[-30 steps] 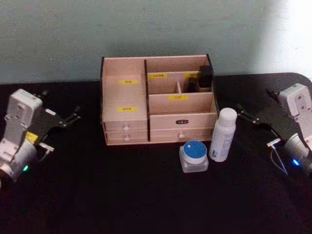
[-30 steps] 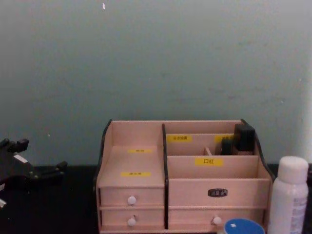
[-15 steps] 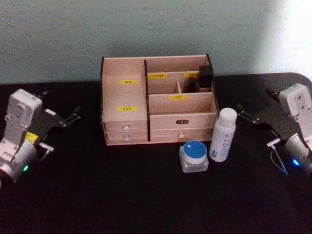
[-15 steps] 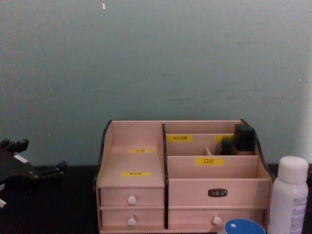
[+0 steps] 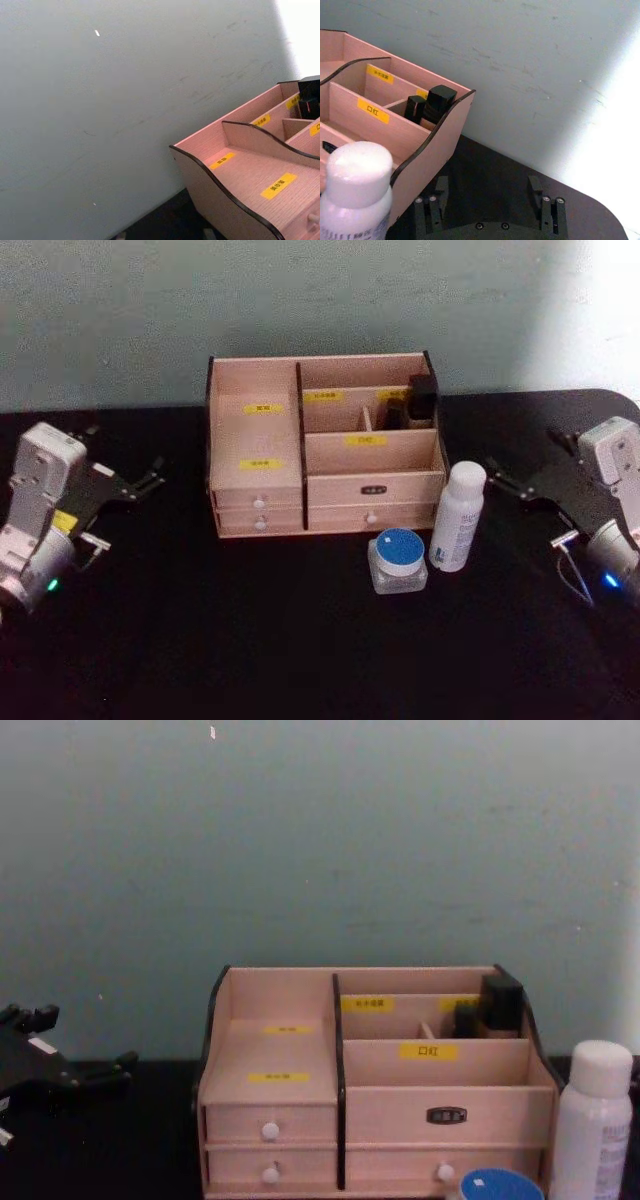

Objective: Pick up the facial cleanser and watermelon frost from the table and place them into the tiered storage box.

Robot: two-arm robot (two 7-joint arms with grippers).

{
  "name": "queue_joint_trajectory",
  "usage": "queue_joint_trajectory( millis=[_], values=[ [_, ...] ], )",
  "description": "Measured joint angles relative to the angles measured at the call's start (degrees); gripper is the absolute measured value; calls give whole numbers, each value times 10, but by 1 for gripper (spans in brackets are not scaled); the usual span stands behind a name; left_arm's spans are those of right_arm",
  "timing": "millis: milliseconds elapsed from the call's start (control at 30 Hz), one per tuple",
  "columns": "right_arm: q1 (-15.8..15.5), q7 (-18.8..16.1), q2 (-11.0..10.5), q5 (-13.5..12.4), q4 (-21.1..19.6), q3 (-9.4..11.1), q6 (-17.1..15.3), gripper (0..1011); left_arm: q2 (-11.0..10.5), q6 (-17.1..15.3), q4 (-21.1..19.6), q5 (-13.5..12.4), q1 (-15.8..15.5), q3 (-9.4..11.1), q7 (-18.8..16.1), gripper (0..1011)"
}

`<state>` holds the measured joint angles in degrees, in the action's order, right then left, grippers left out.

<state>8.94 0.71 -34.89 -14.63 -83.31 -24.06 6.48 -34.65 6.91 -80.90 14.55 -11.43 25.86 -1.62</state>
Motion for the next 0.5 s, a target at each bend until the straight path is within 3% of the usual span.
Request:
queue_joint_trajectory(
  millis=[500],
  values=[
    [-70, -15, -23, -14, -69, 37, -15, 1002, 0, 0, 0, 0, 0, 0, 0, 1001]
  ],
)
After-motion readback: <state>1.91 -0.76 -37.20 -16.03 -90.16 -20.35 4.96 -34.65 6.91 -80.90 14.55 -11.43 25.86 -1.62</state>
